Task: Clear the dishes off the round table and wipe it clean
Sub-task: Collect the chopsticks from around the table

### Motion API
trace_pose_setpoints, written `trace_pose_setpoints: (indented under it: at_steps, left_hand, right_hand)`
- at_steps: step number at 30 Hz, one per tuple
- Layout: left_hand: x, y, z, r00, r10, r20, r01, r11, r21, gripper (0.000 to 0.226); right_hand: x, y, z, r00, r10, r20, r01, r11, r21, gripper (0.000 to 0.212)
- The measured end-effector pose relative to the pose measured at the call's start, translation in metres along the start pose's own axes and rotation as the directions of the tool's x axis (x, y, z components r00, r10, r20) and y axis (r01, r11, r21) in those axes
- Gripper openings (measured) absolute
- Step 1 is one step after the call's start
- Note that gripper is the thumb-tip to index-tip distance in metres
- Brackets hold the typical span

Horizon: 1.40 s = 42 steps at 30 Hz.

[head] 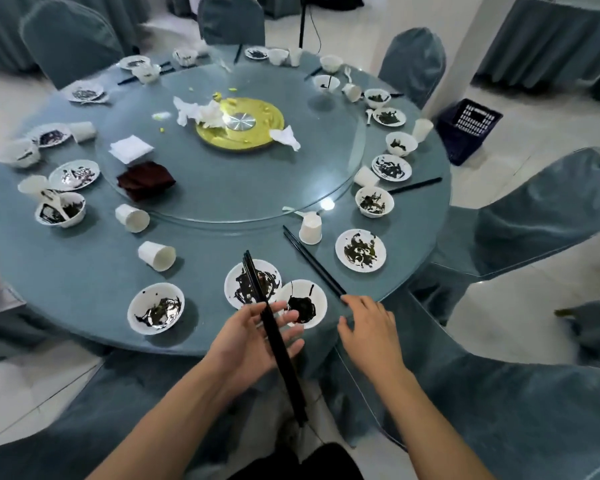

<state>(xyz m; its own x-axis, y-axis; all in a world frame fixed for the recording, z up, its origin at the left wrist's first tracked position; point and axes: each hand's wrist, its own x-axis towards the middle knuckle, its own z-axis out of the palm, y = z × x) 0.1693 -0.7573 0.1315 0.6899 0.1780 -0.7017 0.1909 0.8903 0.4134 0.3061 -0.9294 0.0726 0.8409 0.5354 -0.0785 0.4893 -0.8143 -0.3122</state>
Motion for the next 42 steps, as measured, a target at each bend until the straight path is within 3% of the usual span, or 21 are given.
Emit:
trace_pose_setpoints:
  at_steps: [8,18,26,36,42]
  left_hand:
    - [0.034,0.022,0.021,0.995,0.032,-0.097,-0.036,0.999,-0.038,0.047]
    - [0.065,0.036,0.026,0.969,0.107,-0.223,-0.136,0.984,-0.114,0.047]
    - [0.076,0.034,0.021,0.960,0.123,-0.252,-0.166,0.973,-0.159,0.047]
    - [0.069,0.026,0.009,0.965,0.115,-0.237,-0.155,0.976,-0.156,0.042]
    - [0.058,0.021,0.002,0.971,0.104,-0.215,-0.131,0.985,-0.114,0.045]
  right_hand:
    - [0.080,0.013,0.013,0.986,-0.089,0.144,0.101,0.992,-0.076,0.038]
    - [0.168,0.015,0.069,0.926,-0.163,0.340,0.229,0.960,-0.163,0.045]
    - [0.152,0.041,0.082,0.946,-0.016,0.324,0.053,0.993,-0.106,0.020]
    - [0.131,0.047,0.081,0.948,-0.095,0.303,0.168,0.960,-0.225,0.022]
    - [0.110,0.027,0.048,0.985,-0.074,0.159,0.061,0.994,0.086,0.013]
